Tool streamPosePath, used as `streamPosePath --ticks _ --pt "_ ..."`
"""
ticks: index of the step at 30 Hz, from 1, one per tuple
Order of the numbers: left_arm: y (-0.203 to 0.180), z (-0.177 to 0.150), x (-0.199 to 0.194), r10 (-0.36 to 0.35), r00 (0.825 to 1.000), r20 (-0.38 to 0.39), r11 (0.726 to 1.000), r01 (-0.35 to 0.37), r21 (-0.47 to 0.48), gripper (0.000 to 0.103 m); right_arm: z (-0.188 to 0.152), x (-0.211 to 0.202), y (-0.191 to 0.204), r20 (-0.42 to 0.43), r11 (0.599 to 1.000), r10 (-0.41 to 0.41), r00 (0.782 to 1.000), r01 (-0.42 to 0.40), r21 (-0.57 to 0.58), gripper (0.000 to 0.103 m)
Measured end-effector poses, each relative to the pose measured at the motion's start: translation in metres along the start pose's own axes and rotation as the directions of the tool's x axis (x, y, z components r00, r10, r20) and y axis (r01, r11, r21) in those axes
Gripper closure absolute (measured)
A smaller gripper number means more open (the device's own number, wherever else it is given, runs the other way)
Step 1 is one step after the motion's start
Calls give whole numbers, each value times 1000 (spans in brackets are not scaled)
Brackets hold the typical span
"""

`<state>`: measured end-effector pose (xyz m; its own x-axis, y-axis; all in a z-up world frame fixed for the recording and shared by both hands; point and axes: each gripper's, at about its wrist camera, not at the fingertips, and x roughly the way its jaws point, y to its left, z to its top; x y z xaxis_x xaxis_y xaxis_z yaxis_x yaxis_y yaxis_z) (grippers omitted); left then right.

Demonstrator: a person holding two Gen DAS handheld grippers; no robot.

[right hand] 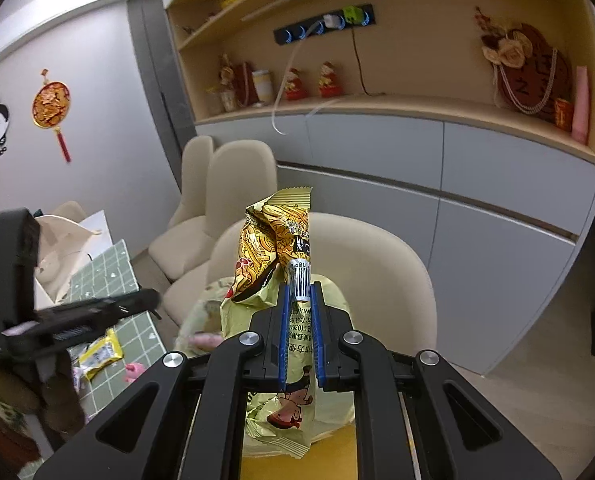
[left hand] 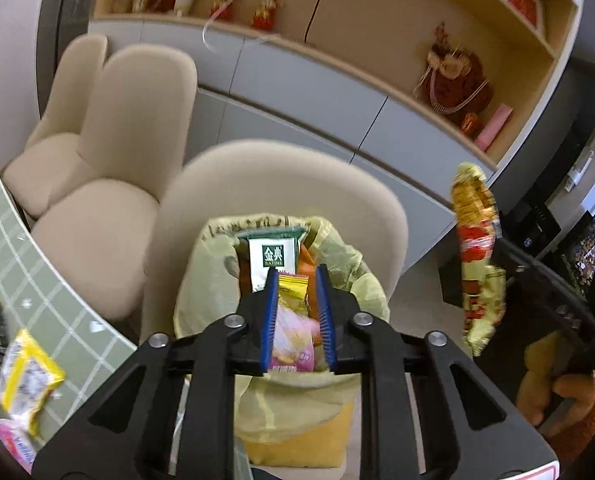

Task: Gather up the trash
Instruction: 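Carry the pink packet with the left tool while the right tool carries the gold wrapper to the bag, then open the left tool over the yellow bag while the right tool releases the gold wrapper into it, then move both tools back over the table toward the tissue pack and purple packet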

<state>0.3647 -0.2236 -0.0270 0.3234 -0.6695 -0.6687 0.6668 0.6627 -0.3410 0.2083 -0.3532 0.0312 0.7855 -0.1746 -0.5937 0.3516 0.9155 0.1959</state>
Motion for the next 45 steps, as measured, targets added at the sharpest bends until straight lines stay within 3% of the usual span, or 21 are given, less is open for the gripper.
streamPosePath --ticks 5,12,19,22,26,28,32,40,42,45 --pt "15 0 23 12 999 -30 998 -14 -55 88 -1 19 -6 -36 1000 -4 999 3 -15 92" --pt "44 -11 5 59 998 -35 996 -61 -68 88 -2 54 -1 -79 998 57 995 -56 8 92" --pt "73 -40 -24 103 992 -70 986 -111 -126 88 -4 99 47 -137 982 168 976 -179 -68 92" --pt "82 -49 -32 108 991 -77 980 -119 -159 88 -12 120 67 -179 973 180 967 -202 -111 92" --pt "94 -58 -39 122 989 -86 973 -137 -186 88 -32 152 80 -259 966 132 957 -183 -184 92" --pt "100 -60 -41 130 987 -94 969 -146 -201 88 -46 170 79 -311 963 49 949 -127 -236 92" --pt "112 -66 -41 135 985 -103 960 -156 -234 88 -60 188 59 -384 979 -6 923 -74 -192 92" --pt "115 -69 -39 116 988 -104 959 -139 -248 83 -54 171 62 -356 978 3 934 -78 -196 88" --pt "113 -70 -42 112 989 -97 960 -133 -245 81 -51 162 61 -347 976 5 938 -80 -202 76" --pt "111 -75 -53 126 989 -82 960 -143 -242 78 -50 146 66 -321 972 -2 947 -73 -224 69"
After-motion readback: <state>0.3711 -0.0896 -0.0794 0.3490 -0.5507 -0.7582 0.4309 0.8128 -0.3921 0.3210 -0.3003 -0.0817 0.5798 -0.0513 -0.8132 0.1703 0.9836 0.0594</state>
